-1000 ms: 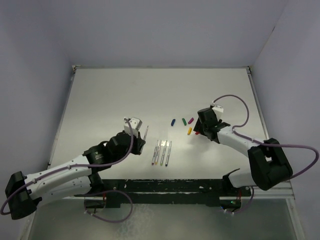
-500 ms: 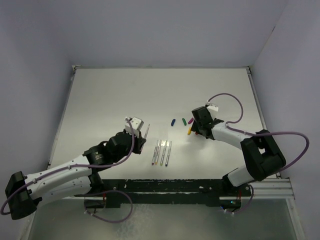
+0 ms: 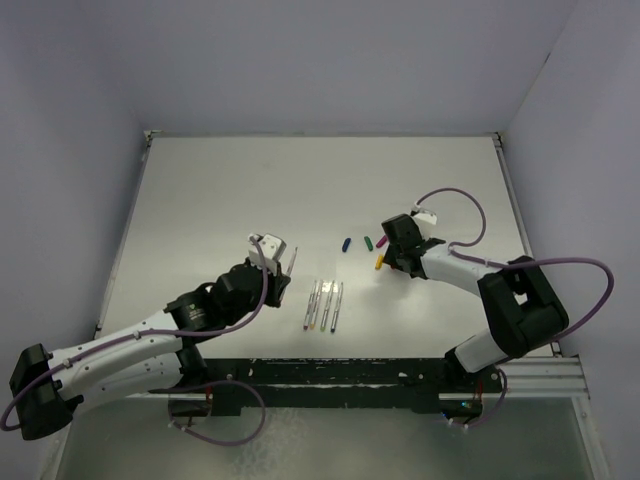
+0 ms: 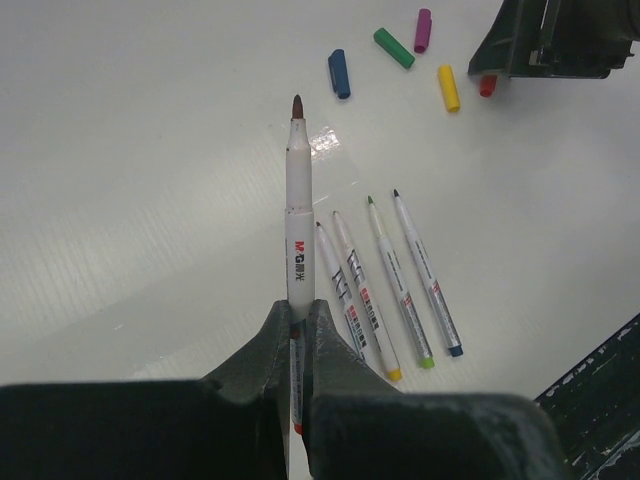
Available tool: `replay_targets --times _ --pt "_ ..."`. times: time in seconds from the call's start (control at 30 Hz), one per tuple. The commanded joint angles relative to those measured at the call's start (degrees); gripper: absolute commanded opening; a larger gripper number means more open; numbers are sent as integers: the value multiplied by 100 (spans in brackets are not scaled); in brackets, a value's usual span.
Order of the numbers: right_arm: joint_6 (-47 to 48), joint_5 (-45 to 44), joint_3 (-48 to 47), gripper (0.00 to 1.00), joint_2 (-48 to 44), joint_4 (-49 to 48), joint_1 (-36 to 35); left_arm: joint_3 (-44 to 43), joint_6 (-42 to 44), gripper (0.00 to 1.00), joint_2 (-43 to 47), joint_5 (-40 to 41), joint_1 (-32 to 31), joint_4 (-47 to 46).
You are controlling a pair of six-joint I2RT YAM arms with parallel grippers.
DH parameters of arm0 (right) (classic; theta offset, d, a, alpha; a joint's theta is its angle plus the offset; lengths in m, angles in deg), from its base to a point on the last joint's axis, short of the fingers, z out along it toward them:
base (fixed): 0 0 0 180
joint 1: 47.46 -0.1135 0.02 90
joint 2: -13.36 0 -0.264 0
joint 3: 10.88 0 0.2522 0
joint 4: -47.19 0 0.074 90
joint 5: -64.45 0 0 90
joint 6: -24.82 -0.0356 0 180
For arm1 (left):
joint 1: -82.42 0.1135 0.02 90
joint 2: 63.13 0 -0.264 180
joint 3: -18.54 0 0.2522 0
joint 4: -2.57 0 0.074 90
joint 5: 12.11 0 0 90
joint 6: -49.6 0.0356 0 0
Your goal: Insert the pens into the pen caps
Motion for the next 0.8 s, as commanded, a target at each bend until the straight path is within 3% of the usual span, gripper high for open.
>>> replay_targets --times 0.0,0.43,0.63,0.77 --pt "-186 -182 -123 47 120 146 -42 -89 102 0 -5 90 -22 -145" --pt "-276 -171 142 42 -62 571 -126 -68 50 0 29 170 -20 -83" --pt "-306 -222 163 25 -14 628 -126 -63 57 0 18 196 -23 -79" --pt "-323 -260 163 21 141 606 -131 -60 54 0 17 224 -20 -60"
